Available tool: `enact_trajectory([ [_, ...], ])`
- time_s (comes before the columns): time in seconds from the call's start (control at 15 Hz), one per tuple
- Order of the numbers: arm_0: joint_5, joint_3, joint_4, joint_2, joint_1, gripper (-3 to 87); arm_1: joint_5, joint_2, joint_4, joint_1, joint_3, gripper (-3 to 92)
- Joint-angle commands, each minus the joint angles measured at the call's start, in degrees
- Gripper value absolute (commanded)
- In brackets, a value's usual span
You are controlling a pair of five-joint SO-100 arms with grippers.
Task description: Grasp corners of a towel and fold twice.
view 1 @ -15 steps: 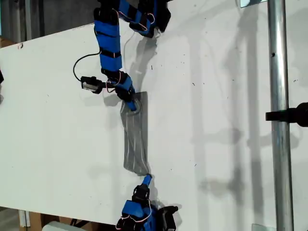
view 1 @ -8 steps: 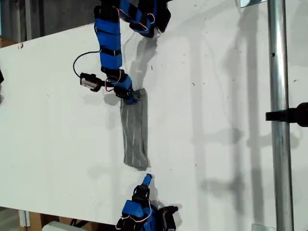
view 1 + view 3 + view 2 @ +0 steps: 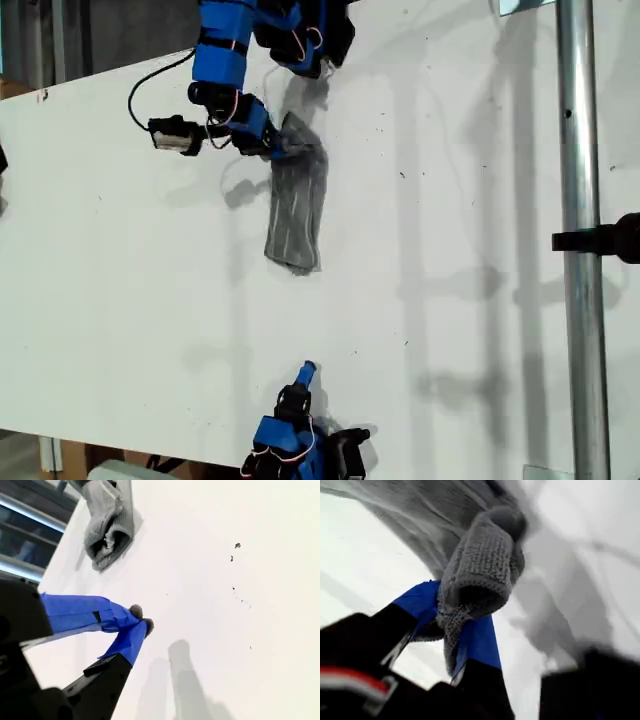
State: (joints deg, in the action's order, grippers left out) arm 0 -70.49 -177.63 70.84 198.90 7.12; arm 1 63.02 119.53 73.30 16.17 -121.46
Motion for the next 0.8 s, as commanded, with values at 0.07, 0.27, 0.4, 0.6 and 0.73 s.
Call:
enact_trajectory([
  [0.07,-0.1,-0.4,-1.1,0.5,0.0,-2.9,-2.7,-3.9,-31.6,-2.9,2.9,-0.2],
  [0.27,-0.2,-0.4,-1.1,0.5,0.1,-2.9,-2.1,-13.4,-39.7,-3.6,6.0,-0.2],
  [0.4,-0.2,-0.4,-1.1,0.5,0.0,-2.9,-2.5,-15.6,-49.0,-4.4,4.7,15.1],
  [0.6,-0.1,-0.4,-1.0,0.5,0.1,-2.9,-9.1,-1.8,-70.7,-5.4,-7.0,22.0],
  [0.73,-0.1,-0.4,-1.0,0.5,0.2,-2.9,-9.1,10.7,-73.0,-1.8,-14.2,21.2],
])
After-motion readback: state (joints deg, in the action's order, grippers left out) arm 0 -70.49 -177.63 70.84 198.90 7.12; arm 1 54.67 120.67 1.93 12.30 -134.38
